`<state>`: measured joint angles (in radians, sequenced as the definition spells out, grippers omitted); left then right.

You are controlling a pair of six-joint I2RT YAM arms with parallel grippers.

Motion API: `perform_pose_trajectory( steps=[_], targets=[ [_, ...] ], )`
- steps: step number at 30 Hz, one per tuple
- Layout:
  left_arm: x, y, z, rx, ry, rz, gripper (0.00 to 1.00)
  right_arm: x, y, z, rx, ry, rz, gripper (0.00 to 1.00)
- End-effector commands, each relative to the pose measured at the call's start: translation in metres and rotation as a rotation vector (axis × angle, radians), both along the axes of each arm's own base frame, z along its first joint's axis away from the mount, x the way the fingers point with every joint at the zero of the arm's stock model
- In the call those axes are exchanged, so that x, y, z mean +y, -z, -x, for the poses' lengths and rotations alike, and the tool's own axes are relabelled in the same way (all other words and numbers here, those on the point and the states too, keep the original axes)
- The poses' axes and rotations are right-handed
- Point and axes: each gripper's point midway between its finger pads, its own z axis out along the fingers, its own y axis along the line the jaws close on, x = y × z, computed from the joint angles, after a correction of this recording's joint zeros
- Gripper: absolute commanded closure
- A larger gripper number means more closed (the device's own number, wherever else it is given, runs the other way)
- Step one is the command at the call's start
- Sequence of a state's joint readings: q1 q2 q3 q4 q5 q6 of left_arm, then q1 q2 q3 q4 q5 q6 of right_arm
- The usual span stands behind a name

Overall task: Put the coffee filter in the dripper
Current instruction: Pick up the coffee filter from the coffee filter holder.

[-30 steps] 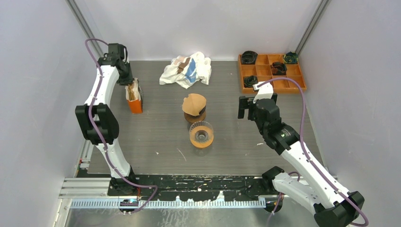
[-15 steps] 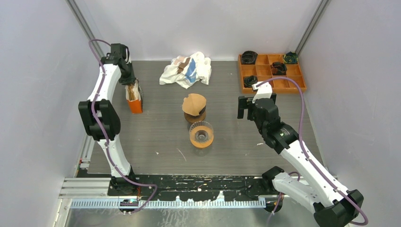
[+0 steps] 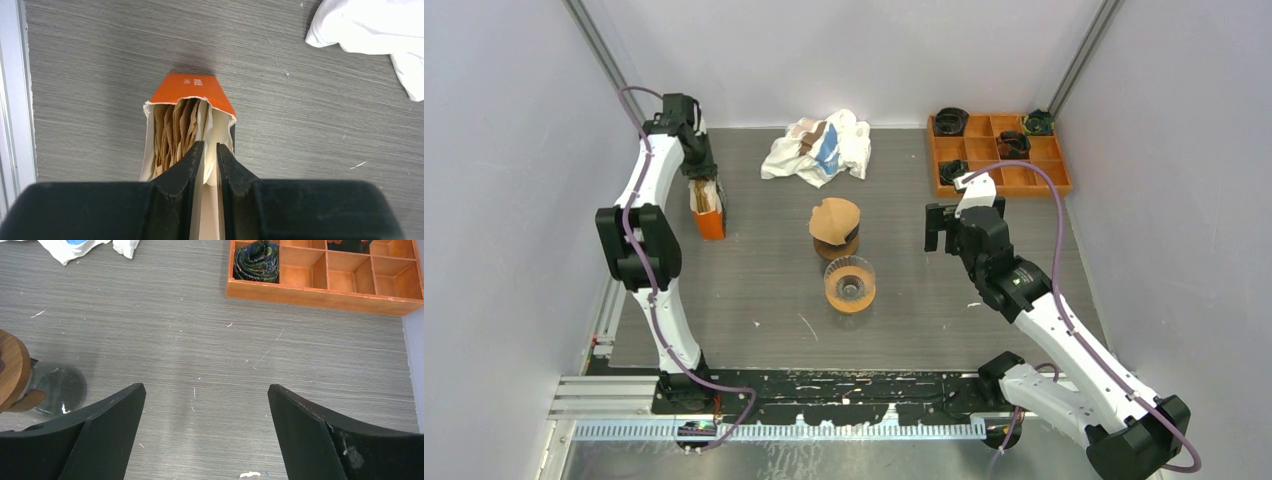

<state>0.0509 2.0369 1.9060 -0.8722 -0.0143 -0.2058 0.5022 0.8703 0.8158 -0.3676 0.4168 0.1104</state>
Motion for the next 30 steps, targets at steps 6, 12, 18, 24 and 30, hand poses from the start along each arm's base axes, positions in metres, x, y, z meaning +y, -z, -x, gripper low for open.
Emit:
perform_pose_trajectory(
  steps=[6, 12, 18, 24, 30],
  targets=[
    [-0.003, -0.018, -0.017, -0.069, 0.018, 0.02, 0.84, 0.004, -0.016, -0.007, -0.042, 0.0, -0.033, 0.0],
    [0.0, -0.017, -0.017, -0.063, 0.015, 0.01, 0.83, 0.006, -0.015, -0.007, -0.036, -0.003, -0.034, 0.0],
    [-0.004, -0.022, -0.016, -0.075, 0.021, 0.024, 0.83, 0.006, -0.014, -0.007, -0.032, -0.004, -0.031, 0.0],
    [0.0, -0.028, -0.02, -0.105, 0.006, 0.009, 0.83, 0.006, -0.014, -0.006, -0.032, -0.004, -0.034, 0.0],
    [0.0, -0.027, -0.022, -0.106, 0.01, 0.01, 0.86, 0.005, -0.014, -0.006, -0.033, -0.003, -0.035, 0.0]
  ],
)
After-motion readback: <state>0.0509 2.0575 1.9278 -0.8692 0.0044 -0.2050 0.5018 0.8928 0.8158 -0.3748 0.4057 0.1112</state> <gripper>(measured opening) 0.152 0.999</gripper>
